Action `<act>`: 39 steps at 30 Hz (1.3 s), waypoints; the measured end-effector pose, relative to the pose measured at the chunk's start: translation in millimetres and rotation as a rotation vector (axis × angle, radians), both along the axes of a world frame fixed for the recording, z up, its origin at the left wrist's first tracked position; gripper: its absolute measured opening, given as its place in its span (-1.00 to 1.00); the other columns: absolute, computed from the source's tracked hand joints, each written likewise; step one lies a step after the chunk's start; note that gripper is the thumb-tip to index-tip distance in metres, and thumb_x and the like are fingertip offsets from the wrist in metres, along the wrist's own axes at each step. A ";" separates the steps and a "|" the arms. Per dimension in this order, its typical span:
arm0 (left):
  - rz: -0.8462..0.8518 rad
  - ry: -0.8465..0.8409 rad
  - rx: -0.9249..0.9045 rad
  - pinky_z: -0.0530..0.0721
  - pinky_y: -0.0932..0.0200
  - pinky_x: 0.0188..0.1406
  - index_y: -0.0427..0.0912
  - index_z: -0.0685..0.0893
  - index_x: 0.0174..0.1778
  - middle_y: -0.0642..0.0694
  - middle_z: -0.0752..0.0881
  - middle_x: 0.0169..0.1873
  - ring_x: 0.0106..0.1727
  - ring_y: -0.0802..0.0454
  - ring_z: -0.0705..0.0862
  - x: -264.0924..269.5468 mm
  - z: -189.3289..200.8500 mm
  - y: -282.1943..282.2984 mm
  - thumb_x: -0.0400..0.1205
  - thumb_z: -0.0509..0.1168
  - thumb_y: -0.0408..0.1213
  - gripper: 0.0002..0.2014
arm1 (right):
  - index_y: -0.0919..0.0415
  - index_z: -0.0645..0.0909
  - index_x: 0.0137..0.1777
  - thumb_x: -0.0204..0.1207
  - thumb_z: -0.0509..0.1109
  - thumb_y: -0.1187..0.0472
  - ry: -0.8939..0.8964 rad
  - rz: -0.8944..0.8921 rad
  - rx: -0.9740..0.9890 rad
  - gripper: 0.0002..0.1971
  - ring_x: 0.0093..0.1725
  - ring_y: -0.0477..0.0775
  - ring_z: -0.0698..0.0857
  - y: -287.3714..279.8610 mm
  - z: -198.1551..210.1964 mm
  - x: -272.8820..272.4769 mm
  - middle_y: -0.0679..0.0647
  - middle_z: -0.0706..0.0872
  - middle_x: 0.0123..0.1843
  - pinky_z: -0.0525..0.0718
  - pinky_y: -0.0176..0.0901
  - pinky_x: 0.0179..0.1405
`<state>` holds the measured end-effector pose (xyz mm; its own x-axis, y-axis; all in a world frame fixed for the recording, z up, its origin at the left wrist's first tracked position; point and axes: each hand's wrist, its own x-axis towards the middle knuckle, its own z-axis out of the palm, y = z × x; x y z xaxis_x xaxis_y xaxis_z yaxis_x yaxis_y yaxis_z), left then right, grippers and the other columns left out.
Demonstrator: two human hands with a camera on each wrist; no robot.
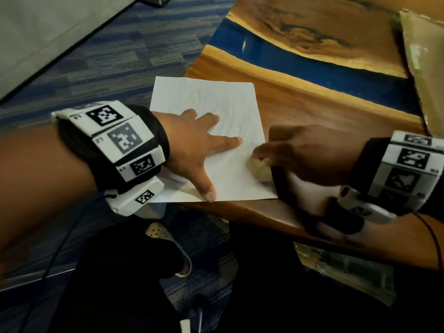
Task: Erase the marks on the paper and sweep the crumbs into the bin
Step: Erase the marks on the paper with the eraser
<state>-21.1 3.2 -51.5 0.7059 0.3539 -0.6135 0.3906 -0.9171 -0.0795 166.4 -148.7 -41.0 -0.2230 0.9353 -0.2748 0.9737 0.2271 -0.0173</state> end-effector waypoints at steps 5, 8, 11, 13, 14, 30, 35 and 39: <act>0.001 0.000 0.008 0.31 -0.45 0.57 0.64 -0.36 0.56 0.06 -0.27 0.74 0.73 -0.27 -0.10 0.3 -0.7 -0.2 0.16 0.37 0.64 0.23 | -0.11 0.42 0.55 0.70 0.17 -0.06 0.062 0.050 -0.061 -0.57 -0.04 0.02 0.61 -11.6 -3.1 -22.2 -0.08 0.47 0.13 0.69 -0.08 -0.07; 0.009 0.000 0.004 0.32 -0.44 0.56 0.64 -0.36 0.55 0.06 -0.27 0.74 0.74 -0.25 -0.10 -0.5 0.0 -0.6 0.16 0.36 0.65 0.23 | 0.01 0.54 0.50 0.65 0.11 -0.03 0.075 0.025 -0.044 -0.54 0.04 0.19 0.68 -8.9 -5.4 -11.3 0.10 0.62 0.17 0.68 0.00 0.02; 0.011 0.002 -0.011 0.30 -0.45 0.57 0.65 -0.37 0.55 0.07 -0.30 0.74 0.74 -0.25 -0.13 -1.7 0.5 0.2 0.16 0.36 0.65 0.22 | -0.11 0.51 0.51 0.71 0.13 -0.05 -0.043 -0.131 0.023 -0.59 0.02 0.07 0.63 2.1 -2.6 21.1 0.02 0.61 0.21 0.70 -0.01 0.01; -0.007 0.008 0.006 0.26 -0.44 0.60 0.64 -0.35 0.57 0.06 -0.29 0.75 0.75 -0.22 -0.16 -2.4 2.8 2.4 0.17 0.38 0.63 0.23 | -0.17 0.49 0.50 0.71 0.19 -0.04 -0.072 -0.160 0.021 -0.62 0.01 0.04 0.61 4.4 -4.0 29.6 -0.03 0.59 0.20 0.72 0.06 -0.01; -0.020 0.011 0.021 0.25 -0.42 0.61 0.62 -0.33 0.59 0.06 -0.28 0.76 0.75 -0.20 -0.15 -2.4 4.2 3.6 0.16 0.38 0.64 0.23 | -0.19 0.49 0.50 0.71 0.20 -0.04 -0.057 -0.171 0.019 -0.63 0.02 0.05 0.62 4.5 -4.6 29.6 -0.04 0.60 0.20 0.73 0.08 -0.01; -0.132 -0.100 -0.090 0.20 -0.26 0.66 0.50 -0.10 0.69 0.06 -0.18 0.77 0.76 -0.07 -0.11 15.5 3.8 0.9 0.26 0.48 0.47 0.17 | -0.02 0.63 0.41 0.64 0.16 -0.09 0.007 -0.009 0.142 -0.57 -0.08 0.04 0.55 -15.2 0.0 -9.6 0.01 0.60 0.09 0.69 0.07 -0.30; -0.132 -0.086 -0.067 0.31 -0.28 0.60 0.54 0.03 0.65 0.06 -0.15 0.75 0.74 -0.16 -0.05 21.3 5.9 -1.5 0.23 0.50 0.47 0.11 | 0.01 0.61 0.46 0.65 0.21 -0.03 0.056 -0.085 0.211 -0.57 -0.17 0.15 0.66 -9.7 14.4 -17.1 0.05 0.63 0.16 0.71 0.13 -0.35; -0.110 -0.059 -0.070 0.26 -0.35 0.62 0.61 -0.08 0.64 0.09 -0.20 0.75 0.75 -0.15 -0.13 21.3 4.6 -0.7 0.21 0.49 0.50 0.16 | -0.08 0.54 0.52 0.71 0.22 -0.03 -0.075 -0.123 0.114 -0.61 -0.17 0.05 0.58 -4.4 2.6 -13.4 -0.03 0.55 0.08 0.59 -0.08 -0.33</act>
<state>0.2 2.5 -46.9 0.7737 0.2303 -0.5902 0.2898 -0.9571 0.0064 153.0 -153.1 -38.4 -0.0884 0.9803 -0.1765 0.9919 0.1029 0.0751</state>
